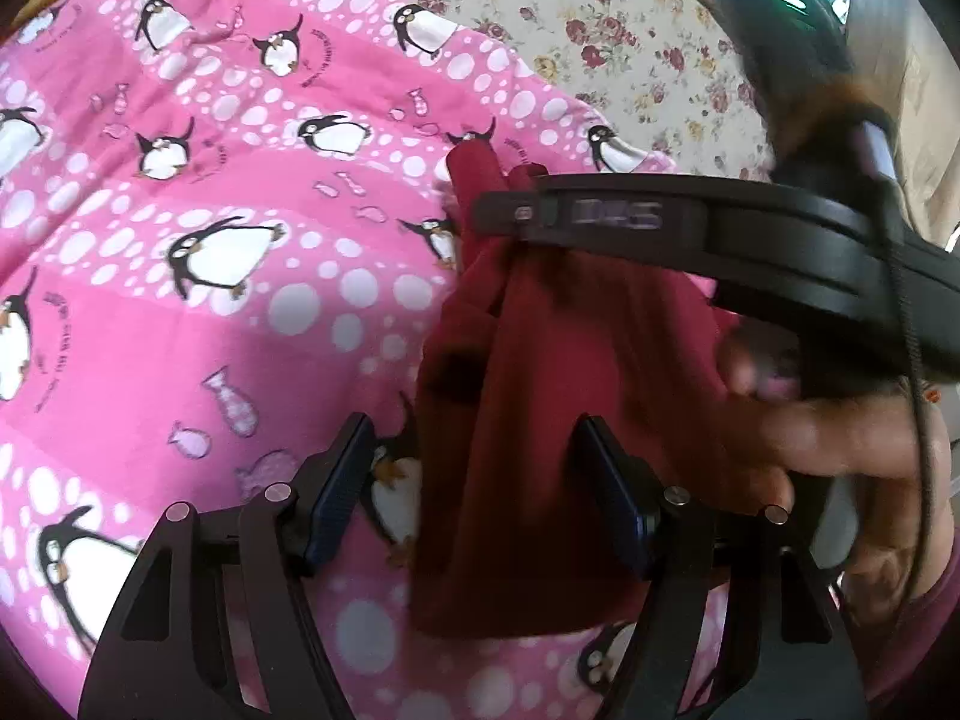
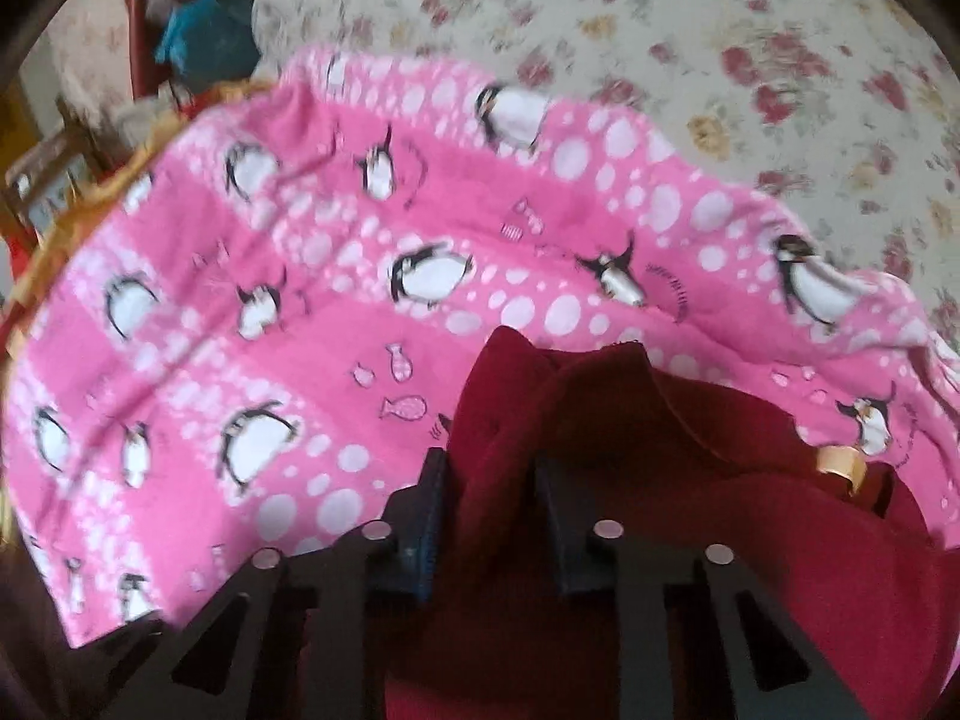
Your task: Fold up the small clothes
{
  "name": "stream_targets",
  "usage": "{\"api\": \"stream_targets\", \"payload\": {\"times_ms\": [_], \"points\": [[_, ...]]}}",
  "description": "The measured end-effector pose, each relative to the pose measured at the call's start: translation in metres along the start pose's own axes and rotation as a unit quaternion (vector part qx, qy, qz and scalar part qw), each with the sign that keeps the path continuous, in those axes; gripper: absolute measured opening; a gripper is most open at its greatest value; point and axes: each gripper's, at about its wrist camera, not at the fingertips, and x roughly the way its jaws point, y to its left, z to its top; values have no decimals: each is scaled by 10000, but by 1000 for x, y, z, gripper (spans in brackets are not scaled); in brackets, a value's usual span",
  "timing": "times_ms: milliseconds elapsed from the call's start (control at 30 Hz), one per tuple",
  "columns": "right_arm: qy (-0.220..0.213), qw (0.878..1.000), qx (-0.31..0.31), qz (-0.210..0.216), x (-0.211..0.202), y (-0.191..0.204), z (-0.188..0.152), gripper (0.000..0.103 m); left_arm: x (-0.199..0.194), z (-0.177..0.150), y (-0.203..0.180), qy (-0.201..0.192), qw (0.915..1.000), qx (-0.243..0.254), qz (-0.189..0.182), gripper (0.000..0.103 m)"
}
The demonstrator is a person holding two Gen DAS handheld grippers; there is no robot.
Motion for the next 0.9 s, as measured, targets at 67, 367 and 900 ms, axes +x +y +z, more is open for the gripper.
{"api": "stream_targets", "payload": {"times_ms": [67, 367, 900], "points": [[-64, 9999, 106, 90, -9, -7, -1, 21, 2, 0, -4, -48, 9999, 61, -97, 71], [-105, 9986, 445, 253, -27, -31, -11, 18, 3, 3, -22, -238, 9978, 283, -557, 41], [-75, 9968, 715, 362, -50, -37, -2, 73, -17, 1, -37, -456, 9928, 534, -974, 27]]}}
